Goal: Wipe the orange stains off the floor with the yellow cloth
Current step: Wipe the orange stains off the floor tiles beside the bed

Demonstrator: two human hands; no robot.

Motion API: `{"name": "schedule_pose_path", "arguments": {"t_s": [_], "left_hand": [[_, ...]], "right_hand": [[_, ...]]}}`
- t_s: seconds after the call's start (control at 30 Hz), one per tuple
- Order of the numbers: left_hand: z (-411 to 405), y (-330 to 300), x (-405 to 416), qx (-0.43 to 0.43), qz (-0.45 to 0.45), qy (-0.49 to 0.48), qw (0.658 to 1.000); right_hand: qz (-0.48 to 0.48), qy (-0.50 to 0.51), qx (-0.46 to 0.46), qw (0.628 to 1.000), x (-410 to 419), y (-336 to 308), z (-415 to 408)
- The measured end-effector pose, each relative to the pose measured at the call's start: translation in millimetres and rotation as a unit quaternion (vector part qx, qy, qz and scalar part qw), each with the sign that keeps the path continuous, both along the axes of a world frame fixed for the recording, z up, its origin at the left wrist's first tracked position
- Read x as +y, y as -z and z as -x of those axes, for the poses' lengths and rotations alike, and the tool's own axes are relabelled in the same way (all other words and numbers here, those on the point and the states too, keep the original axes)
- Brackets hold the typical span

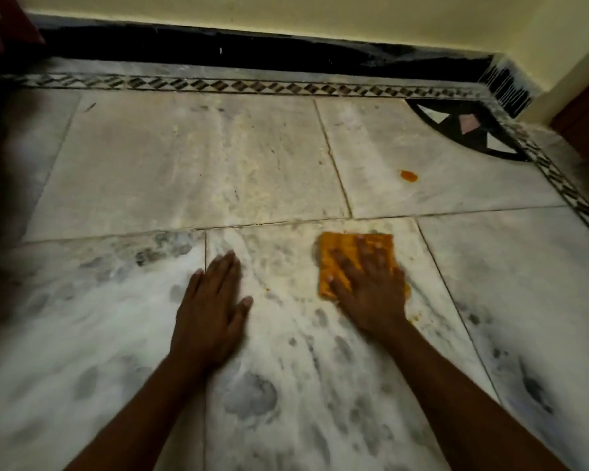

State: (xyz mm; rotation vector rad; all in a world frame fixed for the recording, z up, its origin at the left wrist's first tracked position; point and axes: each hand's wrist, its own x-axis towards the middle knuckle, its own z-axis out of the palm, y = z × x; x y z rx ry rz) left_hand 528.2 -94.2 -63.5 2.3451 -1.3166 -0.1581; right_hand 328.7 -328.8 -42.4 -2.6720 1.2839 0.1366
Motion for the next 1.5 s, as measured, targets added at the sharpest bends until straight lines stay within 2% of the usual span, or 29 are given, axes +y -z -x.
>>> {"name": "schedule_pose_path", "arguments": {"t_s": [0.1,0.17,0.2,0.27,0.33,0.4,0.43,0.5,0.57,0.63,0.67,0.73,0.8,0.87,0.9,0.97,1.03,1.1,1.13,1.2,1.27,1.33,1.37,1.43,1.5], "left_hand": [[5.6,5.4,3.6,-0.018,0.000,-0.018,1.000],[2.5,7.7,-1.3,-0.028,-0.013,-0.015,0.999],[1.8,7.9,-1.9,-0.030,-0.018,-0.013,0.999],[1.9,8.3,-1.0,-0.031,-0.012,-0.014,0.999],[1.9,4.6,0.2,-0.029,-0.009,-0.017,0.999],[2.0,1.4,-0.3,-0.023,-0.014,-0.019,0.999],[2.0,1.4,-1.4,-0.023,-0.017,-0.017,0.999],[2.8,5.8,-1.2,-0.031,-0.026,-0.021,0.999],[3.6,7.9,-3.2,-0.039,-0.028,-0.020,0.999],[4.3,9.3,-3.8,-0.046,-0.024,-0.019,0.998],[5.9,8.4,-3.9,-0.049,-0.022,-0.019,0.998],[5.8,7.8,-3.6,-0.056,-0.024,-0.024,0.998],[7.6,3.3,-3.5,-0.054,-0.032,-0.027,0.998],[8.8,1.8,-3.3,-0.052,-0.037,-0.027,0.998],[8.4,1.8,-3.2,-0.052,-0.038,-0.028,0.997],[8.3,4.0,-4.3,-0.055,-0.037,-0.028,0.997],[8.0,6.8,-4.4,-0.061,-0.034,-0.032,0.997],[7.1,5.8,-3.5,-0.065,-0.025,-0.032,0.997],[7.7,5.4,-3.4,-0.064,-0.021,-0.032,0.997],[7.1,4.1,-3.6,-0.066,-0.021,-0.029,0.997],[7.1,1.2,-3.0,-0.059,-0.023,-0.031,0.998],[8.1,1.5,-2.7,-0.054,-0.025,-0.028,0.998],[7.8,1.2,-2.5,-0.055,-0.024,-0.027,0.998],[6.7,2.8,-2.1,-0.052,-0.022,-0.026,0.998],[7.1,4.3,-2.0,-0.052,-0.025,-0.022,0.998]], "right_hand": [[-0.014,0.157,-0.024,0.987,-40.7,5.7,-43.6],[-0.017,0.179,-0.049,0.982,-41.9,9.6,-89.1],[-0.014,0.152,-0.053,0.987,-31.1,10.9,-105.2],[0.040,0.032,-0.063,0.997,12.3,16.0,-108.8],[0.067,-0.097,-0.089,0.989,61.9,17.0,-69.6],[0.077,-0.148,-0.102,0.981,77.4,19.7,-12.6],[0.082,-0.134,-0.108,0.982,65.5,20.4,10.9],[0.101,-0.034,-0.090,0.990,23.4,19.9,25.4],[0.059,0.101,-0.050,0.992,-17.5,15.5,-3.4],[0.015,0.165,-0.038,0.986,-29.8,16.0,-50.5],[0.013,0.154,-0.045,0.987,-23.4,15.9,-65.3],[0.062,0.060,-0.083,0.993,12.4,20.1,-68.4],[0.085,-0.078,-0.080,0.990,57.3,19.6,-25.3],[0.078,-0.124,-0.085,0.986,72.4,18.6,34.8],[0.083,-0.105,-0.090,0.987,61.6,17.7,57.6],[0.090,-0.005,-0.060,0.994,19.2,19.5,69.3],[0.069,0.117,-0.051,0.989,-18.5,17.3,30.8],[0.029,0.176,-0.058,0.982,-25.4,15.9,-24.8],[0.026,0.161,-0.071,0.984,-16.5,16.3,-43.6],[0.063,0.065,-0.096,0.991,27.2,19.9,-50.4],[0.083,-0.072,-0.091,0.990,82.3,20.6,-9.7],[0.077,-0.119,-0.098,0.985,102.2,21.0,48.6],[0.077,-0.100,-0.094,0.987,93.0,20.5,70.5],[0.087,0.004,-0.058,0.994,53.2,19.6,83.3],[0.062,0.135,-0.050,0.988,12.9,14.5,53.0]]}}
